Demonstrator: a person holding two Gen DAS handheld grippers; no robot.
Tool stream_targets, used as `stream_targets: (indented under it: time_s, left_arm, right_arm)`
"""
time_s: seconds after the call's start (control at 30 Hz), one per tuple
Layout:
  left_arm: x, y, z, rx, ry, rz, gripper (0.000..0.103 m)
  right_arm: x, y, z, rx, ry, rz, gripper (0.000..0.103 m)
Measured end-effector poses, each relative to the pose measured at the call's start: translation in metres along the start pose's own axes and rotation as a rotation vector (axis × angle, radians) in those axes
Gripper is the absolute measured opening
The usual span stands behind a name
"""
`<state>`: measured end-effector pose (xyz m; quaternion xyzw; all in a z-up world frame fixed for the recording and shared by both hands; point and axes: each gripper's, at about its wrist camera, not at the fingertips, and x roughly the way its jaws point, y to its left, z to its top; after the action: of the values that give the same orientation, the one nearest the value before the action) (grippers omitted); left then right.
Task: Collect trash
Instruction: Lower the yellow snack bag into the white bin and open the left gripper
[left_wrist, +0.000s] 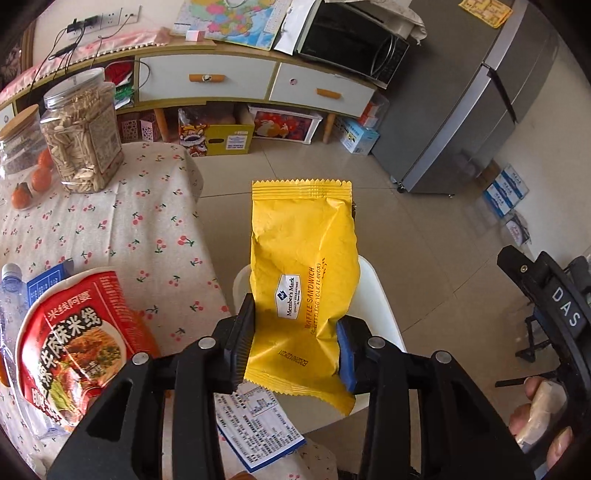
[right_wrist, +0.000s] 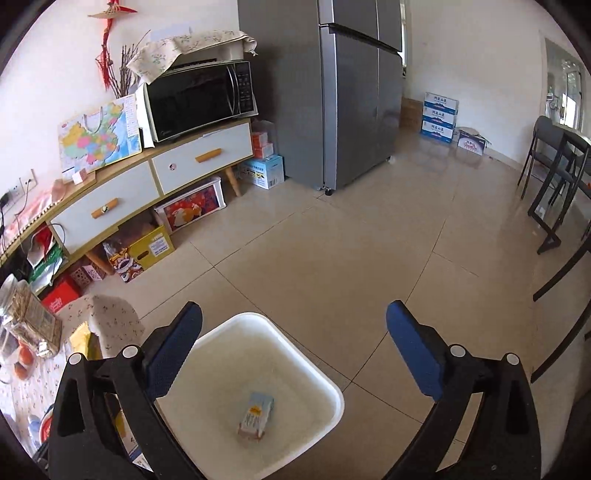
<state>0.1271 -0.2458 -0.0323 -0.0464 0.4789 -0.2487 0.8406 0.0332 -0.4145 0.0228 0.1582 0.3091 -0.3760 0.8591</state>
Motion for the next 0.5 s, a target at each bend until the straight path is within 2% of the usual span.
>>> stream_targets:
  time_s: [0.1, 0.2, 0.3, 0.5]
  left_arm:
    - [0.015, -0.013, 0.0, 0.002, 0.029, -0.03, 0.043]
    - [0.025, -0.024, -0.002, 0.006, 0.061, -0.042, 0.06]
    - [0.022, -0.029, -0.005, 0.027, 0.052, -0.028, 0.064]
    - [-0.002, -0.01, -0.011, 0.055, -0.03, 0.116, 0.071]
  right_arm:
    - [-0.002, -0.006, 0.002, 0.026, -0.01, -0.004, 0.096]
    - [-0.006, -0.012, 0.002, 0.045, -0.022, -0.007, 0.096]
    - [-0.008, -0.014, 0.003, 0.055, -0.03, -0.002, 0.096]
    - [-0.013, -0.005, 0.002, 0.041, -0.035, 0.037, 0.096]
